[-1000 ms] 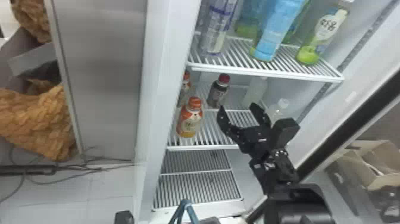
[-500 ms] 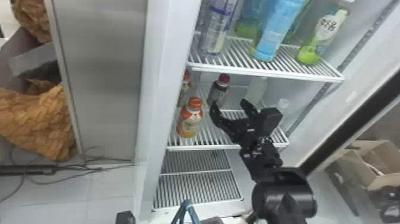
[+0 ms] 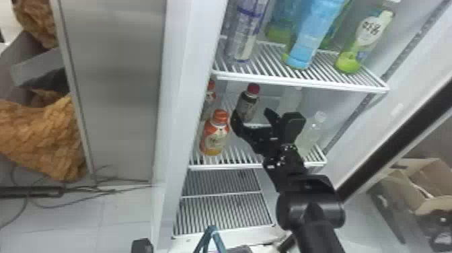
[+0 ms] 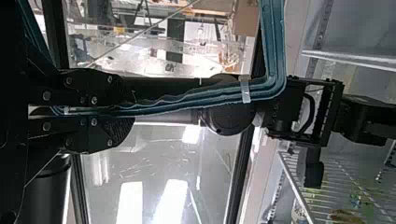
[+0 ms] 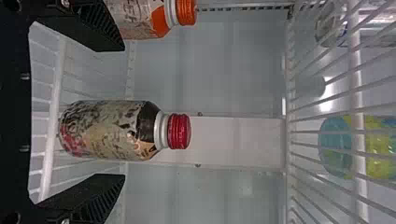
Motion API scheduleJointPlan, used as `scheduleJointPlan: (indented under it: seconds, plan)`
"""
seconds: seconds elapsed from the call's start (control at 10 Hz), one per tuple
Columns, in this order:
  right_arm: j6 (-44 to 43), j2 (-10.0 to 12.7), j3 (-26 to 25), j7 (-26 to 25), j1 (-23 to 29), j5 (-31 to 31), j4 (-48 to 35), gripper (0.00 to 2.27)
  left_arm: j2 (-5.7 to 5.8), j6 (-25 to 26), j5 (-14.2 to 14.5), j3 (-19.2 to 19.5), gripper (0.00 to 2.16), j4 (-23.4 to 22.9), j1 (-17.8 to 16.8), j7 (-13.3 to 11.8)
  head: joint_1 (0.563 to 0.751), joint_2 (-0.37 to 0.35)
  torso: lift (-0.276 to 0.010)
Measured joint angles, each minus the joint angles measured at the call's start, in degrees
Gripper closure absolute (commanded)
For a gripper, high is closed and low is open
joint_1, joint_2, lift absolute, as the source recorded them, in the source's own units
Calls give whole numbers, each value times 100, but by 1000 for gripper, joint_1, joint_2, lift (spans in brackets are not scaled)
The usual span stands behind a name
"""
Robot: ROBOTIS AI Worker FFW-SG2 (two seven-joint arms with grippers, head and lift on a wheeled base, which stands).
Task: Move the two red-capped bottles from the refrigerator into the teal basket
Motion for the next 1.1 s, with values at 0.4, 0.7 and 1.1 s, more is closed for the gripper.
scheduleJointPlan:
  seconds: [0.4, 0.7, 1.1]
  plan:
    - [-14, 13, 152, -352, -263, 38, 202, 38, 6, 0, 0, -10, 1085, -2, 0, 0, 695, -350, -228]
    - [-14, 18, 184, -479, -582, 103, 568, 38, 9, 0, 0, -21, 1085, -2, -3, 0, 695, -350, -228]
    - [-14, -2, 297, -600, -1003, 129, 1139, 44, 9, 0, 4, -25, 1085, -2, -15, 0, 695, -350, -228]
